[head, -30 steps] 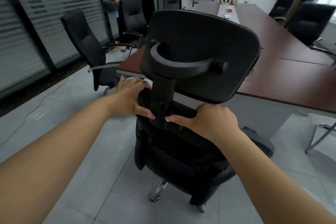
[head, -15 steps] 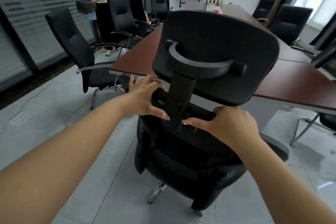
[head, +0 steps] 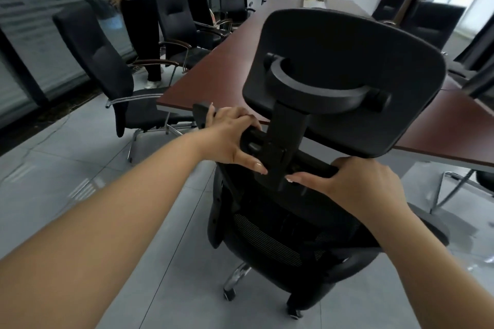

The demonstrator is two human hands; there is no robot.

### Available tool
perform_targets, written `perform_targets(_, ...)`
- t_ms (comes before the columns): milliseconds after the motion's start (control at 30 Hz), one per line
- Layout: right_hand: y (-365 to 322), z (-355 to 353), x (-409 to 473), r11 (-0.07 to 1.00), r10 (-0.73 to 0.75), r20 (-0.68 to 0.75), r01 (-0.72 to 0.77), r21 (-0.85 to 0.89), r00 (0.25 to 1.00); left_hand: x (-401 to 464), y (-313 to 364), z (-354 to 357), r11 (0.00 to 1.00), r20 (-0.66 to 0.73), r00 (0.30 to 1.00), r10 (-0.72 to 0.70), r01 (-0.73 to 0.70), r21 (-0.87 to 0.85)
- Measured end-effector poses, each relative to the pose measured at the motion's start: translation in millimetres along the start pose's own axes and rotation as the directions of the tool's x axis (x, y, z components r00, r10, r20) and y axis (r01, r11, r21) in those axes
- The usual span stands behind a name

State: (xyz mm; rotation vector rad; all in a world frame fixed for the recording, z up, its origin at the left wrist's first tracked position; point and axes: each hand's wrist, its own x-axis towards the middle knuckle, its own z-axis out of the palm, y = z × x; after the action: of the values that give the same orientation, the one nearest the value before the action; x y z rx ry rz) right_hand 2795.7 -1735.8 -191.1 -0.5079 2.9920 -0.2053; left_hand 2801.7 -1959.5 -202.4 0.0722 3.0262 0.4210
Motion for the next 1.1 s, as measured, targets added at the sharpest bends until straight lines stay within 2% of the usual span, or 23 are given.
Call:
perform_targets(100, 14.3, -3.8, 16.6, 1.000, 0.012, 0.005, -0.012, -0.015, 1.000, 27.4, 7.9, 2.2, 1.000, 0.002, 1.000, 0.017, -0.017, 0.017)
perform_targets(267, 57.2, -12.1, 51.1, 0.998, 0.030, -0.035, -0.031, -0.049, 0.999, 75.9, 33.2, 17.4, 0.999, -0.089, 0.995, 0.038, -0.037, 0.016)
perform_targets(400, 115.9, -22.9, 74.9, 0.997, 0.073, -0.078, -0.075, -0.026, 0.994, 116.4, 82.0, 31.8, 0.997, -0.134, 0.989, 0.069, -0.064, 0.038)
perform_targets(567, 181.0, -33.4, 99.8, 0.997, 0.070, -0.074, -0.072, -0.020, 0.995, 149.9, 129.9, 48.8, 0.998, -0.192, 0.981, 0.042, -0.033, 0.048)
perform_targets(933, 342.4, -55.2, 140.7, 0.989, -0.139, -0.098, 0.134, -0.057, 0.985, 207.9, 267.3, 81.7, 0.993, -0.228, 0.968, -0.107, 0.116, 0.026)
perform_targets(1100, 378.3, -61.6, 155.2, 0.978, -0.204, -0.094, 0.200, -0.054, 0.974, 225.9, 300.5, 83.6, 0.976, -0.201, 0.961, -0.190, 0.207, 0.072)
